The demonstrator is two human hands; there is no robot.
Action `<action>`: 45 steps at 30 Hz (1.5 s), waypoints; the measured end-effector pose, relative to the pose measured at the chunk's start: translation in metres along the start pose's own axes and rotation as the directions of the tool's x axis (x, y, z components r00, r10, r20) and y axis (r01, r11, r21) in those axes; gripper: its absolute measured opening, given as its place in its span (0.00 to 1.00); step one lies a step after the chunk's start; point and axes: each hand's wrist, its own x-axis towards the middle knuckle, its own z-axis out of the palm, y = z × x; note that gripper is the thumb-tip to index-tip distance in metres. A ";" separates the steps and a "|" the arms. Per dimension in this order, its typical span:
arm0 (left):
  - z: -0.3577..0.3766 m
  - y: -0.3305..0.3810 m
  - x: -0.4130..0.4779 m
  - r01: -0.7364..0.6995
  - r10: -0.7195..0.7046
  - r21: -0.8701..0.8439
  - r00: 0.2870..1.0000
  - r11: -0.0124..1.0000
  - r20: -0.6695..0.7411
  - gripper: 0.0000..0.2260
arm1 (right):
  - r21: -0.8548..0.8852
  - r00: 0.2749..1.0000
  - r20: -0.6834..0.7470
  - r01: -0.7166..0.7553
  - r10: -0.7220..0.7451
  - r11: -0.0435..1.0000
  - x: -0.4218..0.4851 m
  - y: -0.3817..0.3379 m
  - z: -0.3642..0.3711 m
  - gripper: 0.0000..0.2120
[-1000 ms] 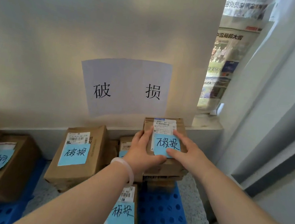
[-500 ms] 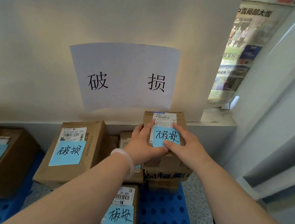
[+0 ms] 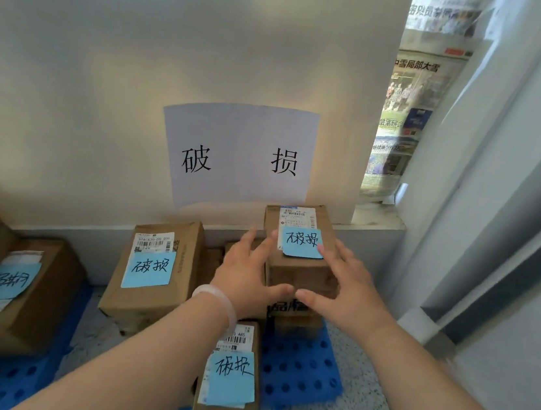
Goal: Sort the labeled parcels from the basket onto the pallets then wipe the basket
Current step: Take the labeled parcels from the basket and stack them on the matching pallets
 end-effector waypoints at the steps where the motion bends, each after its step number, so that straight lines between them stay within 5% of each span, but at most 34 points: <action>1: 0.000 0.001 -0.014 -0.024 0.025 0.020 0.999 1.000 -0.021 0.45 | -0.053 1.000 -0.007 0.019 -0.019 0.998 -0.017 -0.004 0.004 0.45; 9: 0.013 -0.006 -0.126 -0.245 0.244 0.251 0.969 0.937 0.033 0.44 | -0.318 0.999 0.006 0.043 -0.043 0.947 -0.152 -0.040 0.052 0.44; 22: 0.057 0.013 -0.297 -0.606 0.544 0.256 0.793 0.753 0.275 0.41 | -0.372 0.932 -0.197 -0.357 0.303 0.857 -0.374 -0.058 0.111 0.49; 34: 0.131 0.096 -0.390 -0.824 0.728 0.078 0.537 0.561 0.426 0.39 | -0.106 0.669 -0.383 -0.717 0.637 0.689 -0.529 -0.015 0.091 0.44; 45: 0.237 0.176 -0.431 -0.846 0.682 0.000 0.429 0.533 0.592 0.39 | 0.058 0.458 -0.318 -0.864 0.830 0.500 -0.633 0.090 0.064 0.44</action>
